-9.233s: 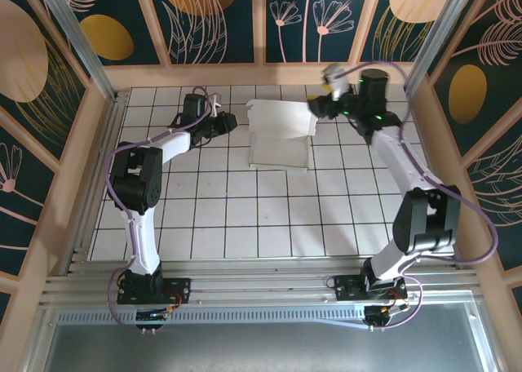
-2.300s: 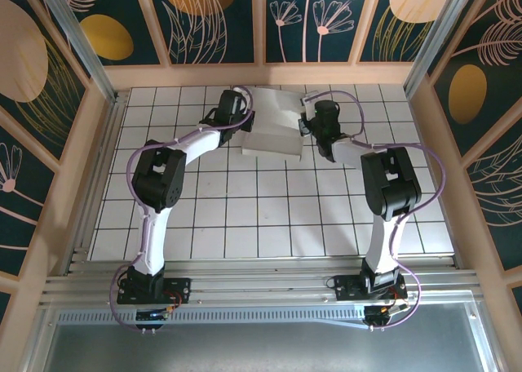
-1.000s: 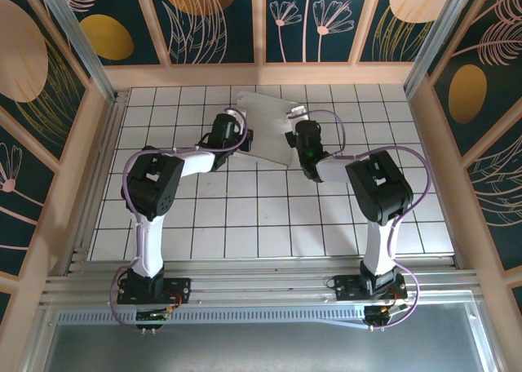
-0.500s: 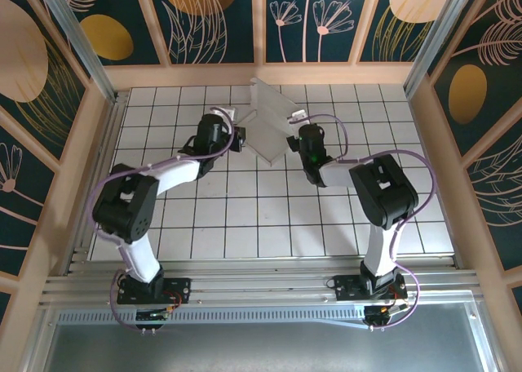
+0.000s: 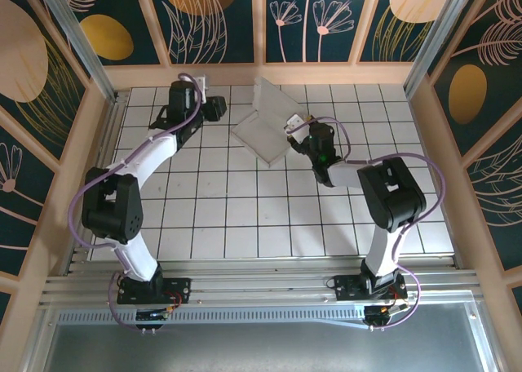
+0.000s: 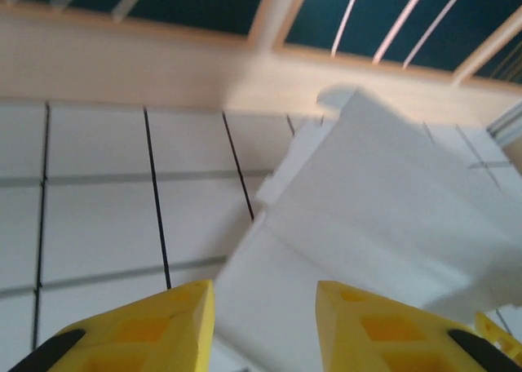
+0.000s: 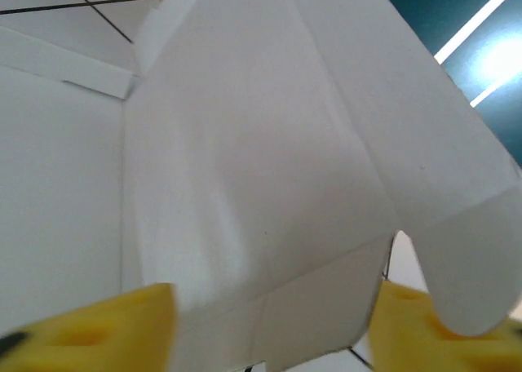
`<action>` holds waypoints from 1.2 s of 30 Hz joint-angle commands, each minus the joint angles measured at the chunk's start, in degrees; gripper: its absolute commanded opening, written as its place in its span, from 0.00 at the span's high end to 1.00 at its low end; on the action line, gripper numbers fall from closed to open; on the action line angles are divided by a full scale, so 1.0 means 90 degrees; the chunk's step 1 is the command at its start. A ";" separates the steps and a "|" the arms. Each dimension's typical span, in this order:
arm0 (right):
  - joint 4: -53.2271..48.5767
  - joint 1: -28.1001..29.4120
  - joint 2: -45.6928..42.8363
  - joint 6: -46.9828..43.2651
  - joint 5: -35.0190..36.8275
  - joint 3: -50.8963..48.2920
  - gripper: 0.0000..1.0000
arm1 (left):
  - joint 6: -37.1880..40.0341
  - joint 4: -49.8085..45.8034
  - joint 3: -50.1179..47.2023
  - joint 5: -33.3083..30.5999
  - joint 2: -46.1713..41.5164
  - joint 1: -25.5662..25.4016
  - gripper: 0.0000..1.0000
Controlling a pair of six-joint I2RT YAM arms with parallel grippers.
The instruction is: Fold the paper box
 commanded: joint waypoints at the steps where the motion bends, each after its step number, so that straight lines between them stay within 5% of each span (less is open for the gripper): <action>1: -0.0872 -0.0023 -0.1172 0.0425 -0.0481 -0.0119 0.26 | -0.0322 -0.0089 -0.0328 0.0243 0.0078 -0.0006 0.62; 5: -0.2724 -0.0190 -0.2199 0.1000 -0.1417 0.0398 0.22 | -0.0388 -0.0033 -0.0591 0.0324 -0.0046 -0.0010 0.62; 8: -0.4496 -0.0483 -0.1986 0.1760 -0.2405 0.1910 0.21 | -0.0531 0.0205 -0.0930 0.0691 -0.0249 -0.0015 0.59; 10: -0.5875 -0.0699 -0.1178 0.2657 -0.2661 0.3578 0.21 | -0.0598 0.0361 -0.1125 0.1121 -0.0330 -0.0014 0.55; 14: -0.9070 -0.0799 0.1243 0.3458 -0.2654 0.7986 0.21 | -0.0746 0.0320 -0.1249 0.2085 -0.0735 -0.0015 0.29; 18: -1.0492 -0.0673 0.3183 0.3665 -0.2566 1.1365 0.19 | -0.0874 0.0130 -0.1423 0.2358 -0.1104 -0.0015 0.12; 23: -0.9236 -0.0566 0.3066 0.3766 -0.2702 1.0274 0.18 | -0.0823 -0.0358 -0.1503 0.2395 -0.1546 -0.0014 0.01; 32: -0.9895 -0.0545 0.3826 0.3195 -0.1927 1.0540 0.18 | -0.0512 -0.0866 -0.1556 0.2342 -0.1543 -0.0010 0.01; 36: -1.0036 -0.0450 0.3960 0.3023 -0.1847 1.0484 0.29 | -0.0589 -0.0837 -0.1633 0.1855 -0.1403 -0.0006 0.01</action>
